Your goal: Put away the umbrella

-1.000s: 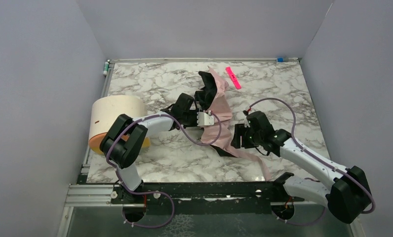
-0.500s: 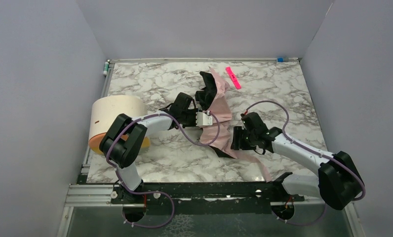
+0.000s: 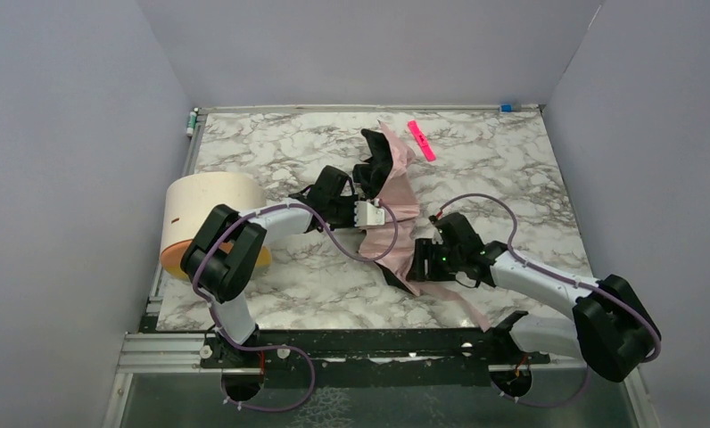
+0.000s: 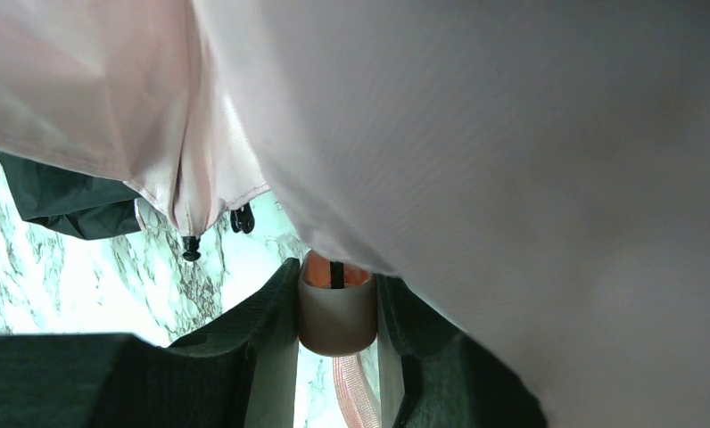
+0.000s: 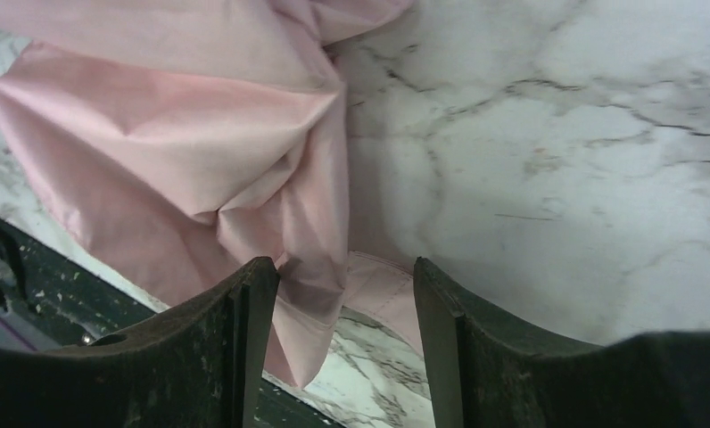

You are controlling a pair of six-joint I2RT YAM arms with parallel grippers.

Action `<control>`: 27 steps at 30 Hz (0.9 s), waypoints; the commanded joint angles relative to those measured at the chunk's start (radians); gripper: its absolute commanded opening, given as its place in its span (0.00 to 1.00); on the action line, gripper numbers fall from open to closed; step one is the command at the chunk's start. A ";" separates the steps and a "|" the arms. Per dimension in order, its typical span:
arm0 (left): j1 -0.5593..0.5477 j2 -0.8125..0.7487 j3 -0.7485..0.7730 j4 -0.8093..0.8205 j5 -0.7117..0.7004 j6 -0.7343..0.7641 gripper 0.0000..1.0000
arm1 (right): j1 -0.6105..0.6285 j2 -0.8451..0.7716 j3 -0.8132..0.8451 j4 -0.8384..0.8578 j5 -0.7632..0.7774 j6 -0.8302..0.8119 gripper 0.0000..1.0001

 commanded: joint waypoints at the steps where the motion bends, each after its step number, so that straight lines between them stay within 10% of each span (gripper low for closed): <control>1: -0.002 0.037 0.004 -0.080 0.053 -0.002 0.00 | 0.062 0.001 -0.064 0.060 -0.060 0.066 0.63; 14: -0.003 0.050 0.013 -0.090 0.056 -0.003 0.00 | 0.149 0.031 -0.106 0.184 -0.040 0.146 0.54; 27: -0.003 0.102 0.047 -0.081 0.022 -0.062 0.00 | 0.164 -0.220 -0.116 0.073 0.005 0.204 0.01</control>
